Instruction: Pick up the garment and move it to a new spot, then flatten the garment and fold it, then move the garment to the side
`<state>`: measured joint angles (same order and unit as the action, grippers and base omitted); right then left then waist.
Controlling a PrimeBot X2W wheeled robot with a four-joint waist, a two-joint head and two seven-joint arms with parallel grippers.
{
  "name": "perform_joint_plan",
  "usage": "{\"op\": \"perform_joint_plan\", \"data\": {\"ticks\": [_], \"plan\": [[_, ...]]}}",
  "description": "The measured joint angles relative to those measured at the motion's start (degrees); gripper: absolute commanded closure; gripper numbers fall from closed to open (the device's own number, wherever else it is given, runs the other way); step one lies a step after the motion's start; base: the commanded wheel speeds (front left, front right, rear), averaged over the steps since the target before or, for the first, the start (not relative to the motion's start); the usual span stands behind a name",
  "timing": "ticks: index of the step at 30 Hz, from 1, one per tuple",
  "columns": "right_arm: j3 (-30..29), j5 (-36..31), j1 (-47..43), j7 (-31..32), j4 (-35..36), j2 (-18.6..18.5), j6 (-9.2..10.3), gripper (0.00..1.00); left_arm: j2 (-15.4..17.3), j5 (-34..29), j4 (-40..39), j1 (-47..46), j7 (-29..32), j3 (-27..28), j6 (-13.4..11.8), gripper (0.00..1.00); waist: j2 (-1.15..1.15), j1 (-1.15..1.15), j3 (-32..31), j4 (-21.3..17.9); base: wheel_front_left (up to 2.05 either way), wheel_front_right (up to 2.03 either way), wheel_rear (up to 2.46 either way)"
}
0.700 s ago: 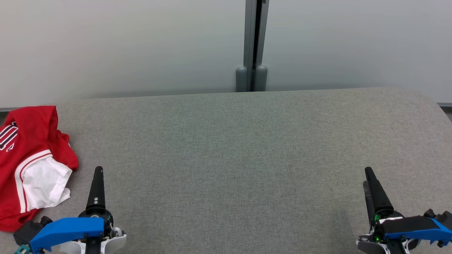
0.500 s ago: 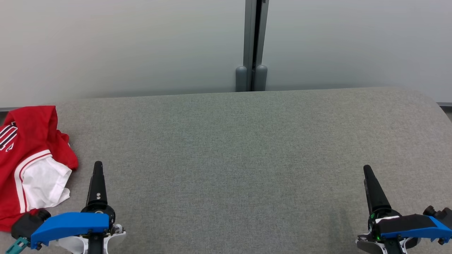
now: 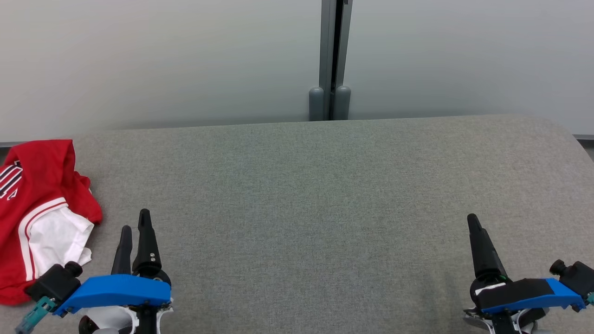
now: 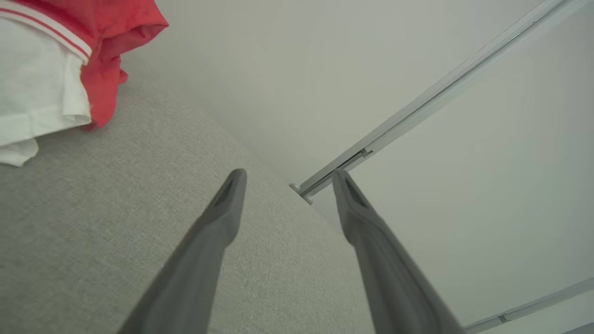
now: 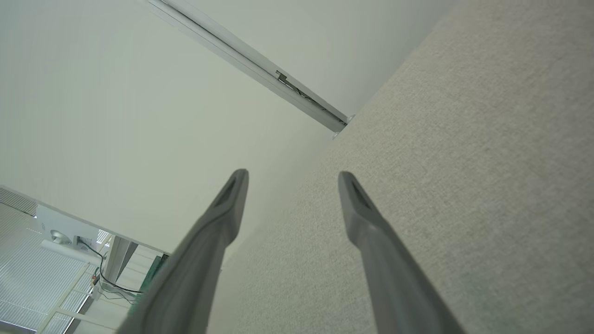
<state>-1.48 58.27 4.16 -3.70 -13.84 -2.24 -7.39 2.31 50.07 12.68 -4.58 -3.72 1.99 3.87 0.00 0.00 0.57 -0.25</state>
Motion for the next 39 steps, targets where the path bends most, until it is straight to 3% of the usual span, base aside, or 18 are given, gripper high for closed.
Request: {"op": "perform_joint_plan", "data": {"ticks": [10,39], "plan": [[1.5,-8.7,0.2,-1.8,-1.1,-0.1,0.0,0.0,0.7,-9.9,0.4,0.0,-1.8,-2.0,-1.2,0.0,0.0,0.0,-0.1,0.1,0.0,0.0,0.0],[2.8,-28.0,0.6,-6.3,-3.0,-0.2,-0.01,0.0,1.8,-27.9,3.6,-0.4,-6.2,-4.4,-3.4,0.0,0.0,0.0,0.4,0.5,0.0,0.0,0.0]]}}
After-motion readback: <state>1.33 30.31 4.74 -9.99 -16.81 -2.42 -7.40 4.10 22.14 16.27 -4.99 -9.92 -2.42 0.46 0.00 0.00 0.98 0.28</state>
